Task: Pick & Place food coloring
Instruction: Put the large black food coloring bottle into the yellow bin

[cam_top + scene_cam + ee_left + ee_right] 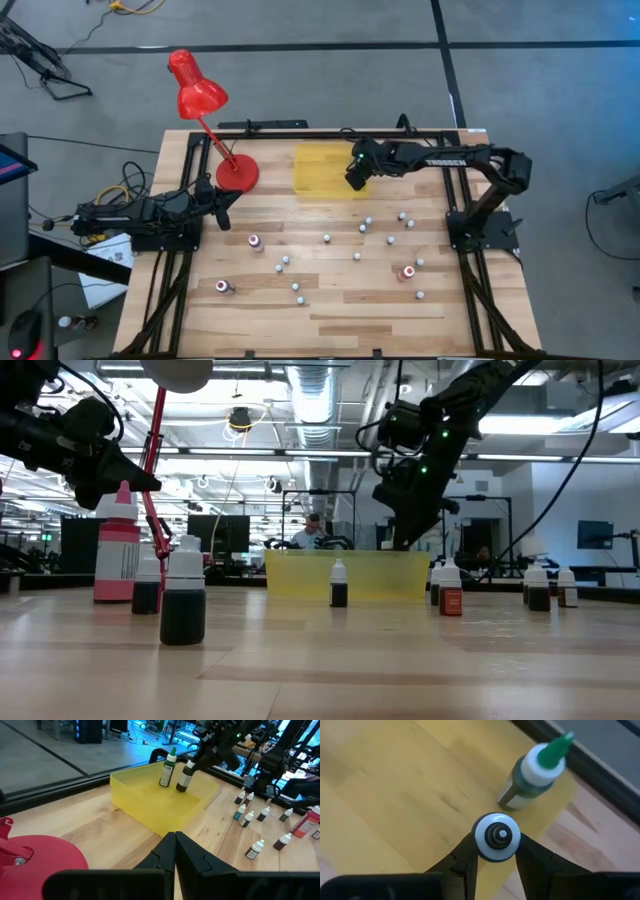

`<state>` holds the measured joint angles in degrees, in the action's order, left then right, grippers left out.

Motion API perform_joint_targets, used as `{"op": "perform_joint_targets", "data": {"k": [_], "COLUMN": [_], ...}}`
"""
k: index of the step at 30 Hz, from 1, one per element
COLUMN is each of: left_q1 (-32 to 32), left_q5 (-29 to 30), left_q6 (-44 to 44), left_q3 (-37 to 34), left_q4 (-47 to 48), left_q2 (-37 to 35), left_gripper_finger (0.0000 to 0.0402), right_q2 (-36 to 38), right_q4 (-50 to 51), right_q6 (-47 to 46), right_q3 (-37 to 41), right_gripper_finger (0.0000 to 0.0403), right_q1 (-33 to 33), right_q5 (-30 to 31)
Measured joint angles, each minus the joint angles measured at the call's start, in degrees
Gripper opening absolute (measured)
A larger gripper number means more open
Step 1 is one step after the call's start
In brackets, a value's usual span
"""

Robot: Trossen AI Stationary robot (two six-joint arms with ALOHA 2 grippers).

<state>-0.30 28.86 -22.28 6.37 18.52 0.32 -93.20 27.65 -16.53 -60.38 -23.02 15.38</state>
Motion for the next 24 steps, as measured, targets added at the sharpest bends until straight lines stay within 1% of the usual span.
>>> {"op": "perform_joint_targets", "data": {"k": [2, 9, 15, 19, 22, 24], "left_q1": [0.00, 0.00, 0.00, 0.00, 0.00, 0.00], "left_q5": [-0.01, 0.00, -0.53, -1.48, -1.53, -1.52], "left_q6": [0.00, 0.00, -0.02, -0.04, -0.02, -0.03], "left_q3": [0.00, 0.00, -0.02, -0.02, -0.04, -0.04], "left_q4": [0.00, 0.00, -0.02, -0.02, -0.02, -0.02], "left_q2": [0.00, 0.02, 0.00, 0.00, 0.01, 0.00], "left_gripper_finger": [0.0000, 0.0000, 0.0000, 0.0000, 0.0000, 0.0000], "right_q2": [0.98, 0.97, 0.96, -0.03, -1.62, -1.88], "right_q4": [0.21, -0.08, -0.91, -1.19, -3.50, -2.80], "right_q6": [0.00, -0.15, -2.56, -2.58, -2.57, -2.54], "right_q3": [-0.01, -0.04, -0.07, -0.09, -0.30, -0.14], "right_gripper_finger": [0.0103, 0.0103, 0.0103, 0.0103, 0.0103, 0.0103], "right_q1": [0.01, 0.03, 0.50, 1.02, 1.32, 1.53], "right_q5": [0.39, 0.24, -0.44, -0.34, -0.40, -0.04]}}
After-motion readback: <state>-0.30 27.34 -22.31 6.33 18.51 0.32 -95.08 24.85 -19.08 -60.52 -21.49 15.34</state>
